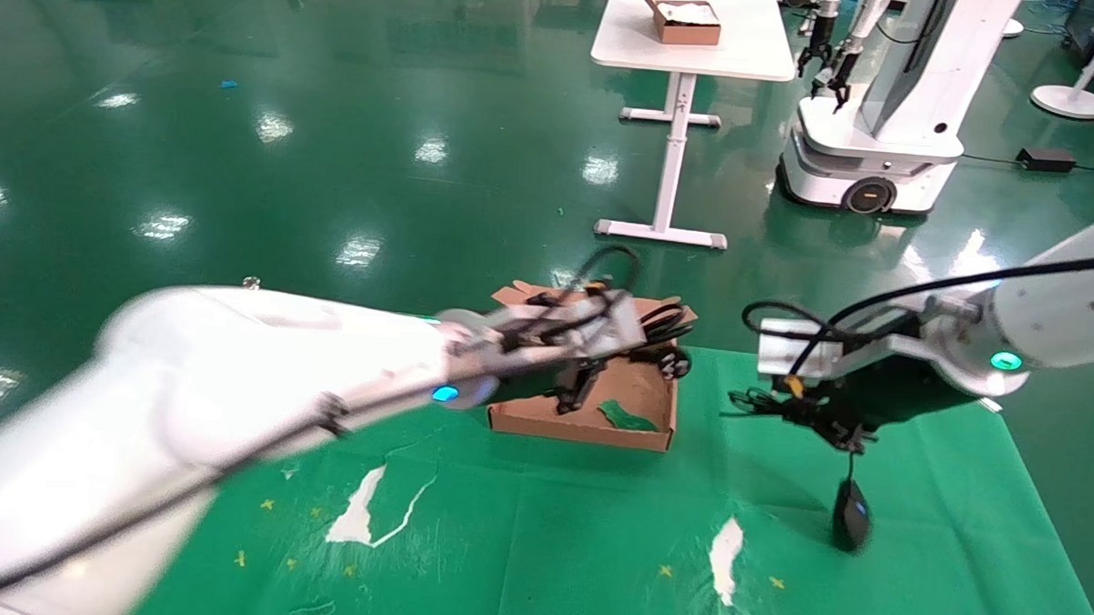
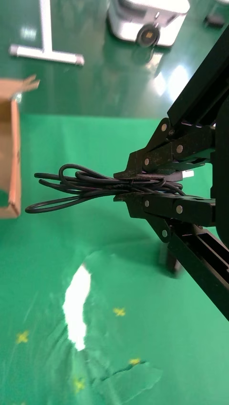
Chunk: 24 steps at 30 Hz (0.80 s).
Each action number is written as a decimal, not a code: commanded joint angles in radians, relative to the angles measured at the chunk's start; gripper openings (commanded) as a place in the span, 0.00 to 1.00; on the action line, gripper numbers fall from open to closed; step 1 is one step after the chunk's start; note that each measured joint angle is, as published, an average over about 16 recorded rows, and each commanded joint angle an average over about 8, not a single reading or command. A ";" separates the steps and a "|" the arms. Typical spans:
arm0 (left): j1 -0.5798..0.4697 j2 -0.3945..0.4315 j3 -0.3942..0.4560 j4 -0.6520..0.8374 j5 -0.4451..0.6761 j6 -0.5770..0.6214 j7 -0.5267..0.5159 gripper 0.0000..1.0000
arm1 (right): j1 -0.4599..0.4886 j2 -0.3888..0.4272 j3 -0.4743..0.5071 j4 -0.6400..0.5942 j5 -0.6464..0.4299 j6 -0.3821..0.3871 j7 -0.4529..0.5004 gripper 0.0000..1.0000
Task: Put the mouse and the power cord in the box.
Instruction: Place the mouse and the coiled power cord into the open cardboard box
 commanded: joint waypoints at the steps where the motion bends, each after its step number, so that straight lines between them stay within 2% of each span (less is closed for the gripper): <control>1: 0.010 0.042 0.043 0.028 0.061 -0.076 -0.008 0.02 | 0.006 0.025 0.000 0.076 -0.013 -0.025 0.049 0.00; 5: -0.001 0.050 0.193 0.074 0.136 -0.209 -0.103 0.52 | 0.003 0.065 0.002 0.206 -0.030 -0.070 0.136 0.00; 9: -0.032 0.051 0.309 0.105 0.163 -0.276 -0.213 1.00 | -0.007 0.095 0.003 0.296 -0.041 -0.099 0.201 0.00; 15: -0.076 0.050 0.429 0.115 0.183 -0.303 -0.349 1.00 | -0.009 0.105 -0.001 0.347 -0.052 -0.102 0.237 0.00; 24: -0.118 0.045 0.529 0.135 0.220 -0.291 -0.505 1.00 | 0.027 0.056 -0.010 0.318 -0.065 -0.066 0.197 0.00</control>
